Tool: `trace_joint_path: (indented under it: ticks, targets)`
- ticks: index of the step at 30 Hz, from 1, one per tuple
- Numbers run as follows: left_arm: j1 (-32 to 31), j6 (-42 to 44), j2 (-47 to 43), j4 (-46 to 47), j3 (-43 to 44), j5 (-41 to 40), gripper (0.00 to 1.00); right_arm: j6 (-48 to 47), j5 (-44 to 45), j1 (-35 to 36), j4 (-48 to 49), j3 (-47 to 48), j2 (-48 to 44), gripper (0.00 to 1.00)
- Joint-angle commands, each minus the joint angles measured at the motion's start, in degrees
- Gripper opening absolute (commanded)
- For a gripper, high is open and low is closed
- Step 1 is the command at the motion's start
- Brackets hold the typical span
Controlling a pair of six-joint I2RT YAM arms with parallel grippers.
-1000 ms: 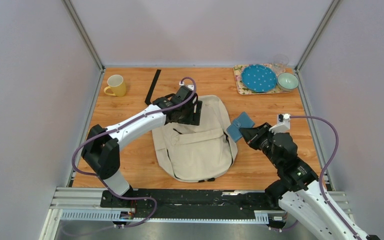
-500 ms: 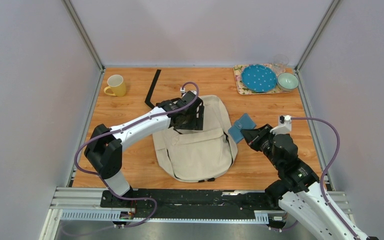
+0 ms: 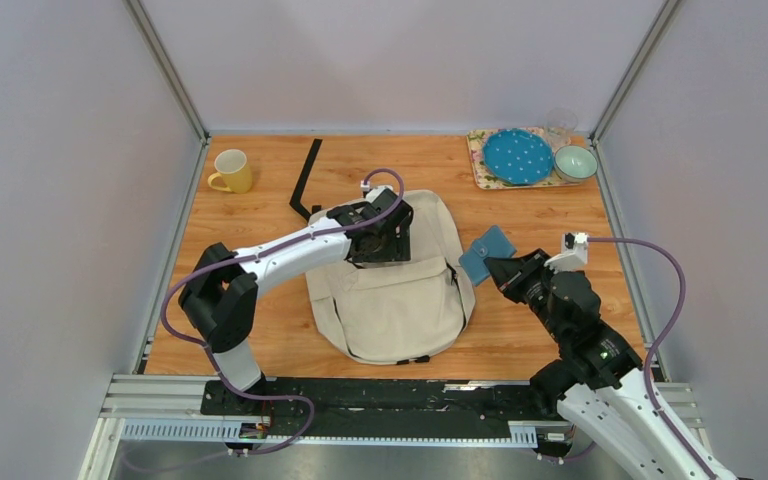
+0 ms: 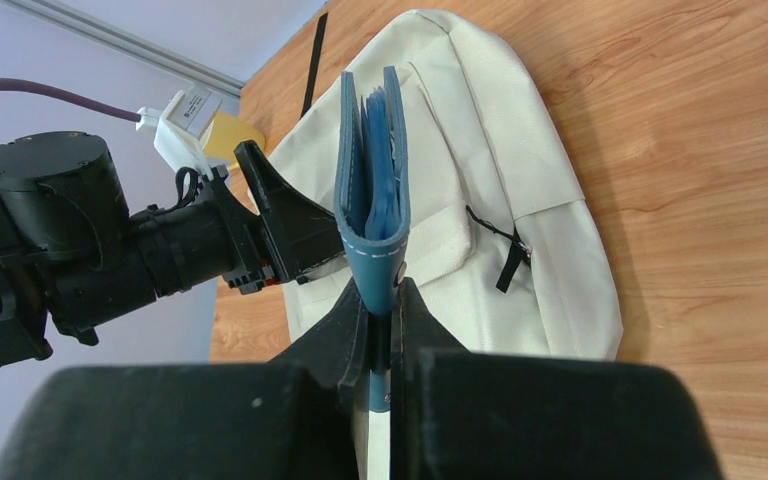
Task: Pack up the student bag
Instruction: Place the personal item in the student bag.
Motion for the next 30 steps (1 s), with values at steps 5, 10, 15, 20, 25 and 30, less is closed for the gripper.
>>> trace_joint_path:
  ticks: [5, 10, 15, 20, 25, 30]
  targets:
    - [-0.1, 2.1, 3.5, 3.4, -1.2, -1.5, 0.78, 0.1, 2.4, 0.1, 0.9, 0.4, -0.8, 0.0]
    - [-0.1, 2.8, 2.8, 6.4, -3.2, 0.0, 0.46, 0.1, 2.9, 0.1, 0.7, 0.1, -1.0, 0.0]
    - [0.0, 3.7, 2.1, 6.7, -3.3, -0.8, 0.08, 0.1, 2.6, 0.0, 0.8, 0.1, -0.7, 0.0]
    - [0.0, 4.9, 0.6, 6.1, -2.7, -2.5, 0.0, -0.1, 0.6, 0.1, 2.1, -0.4, 0.5, 0.0]
    - [0.7, 5.4, -2.9, 7.9, -2.6, -1.5, 0.0, 1.5, -5.9, 0.1, 6.6, -2.1, 3.5, 0.0]
    - [1.7, 5.3, -7.1, 10.9, -3.2, 2.3, 0.0, 6.0, -15.7, 0.0, 15.9, -5.4, 6.8, 0.0]
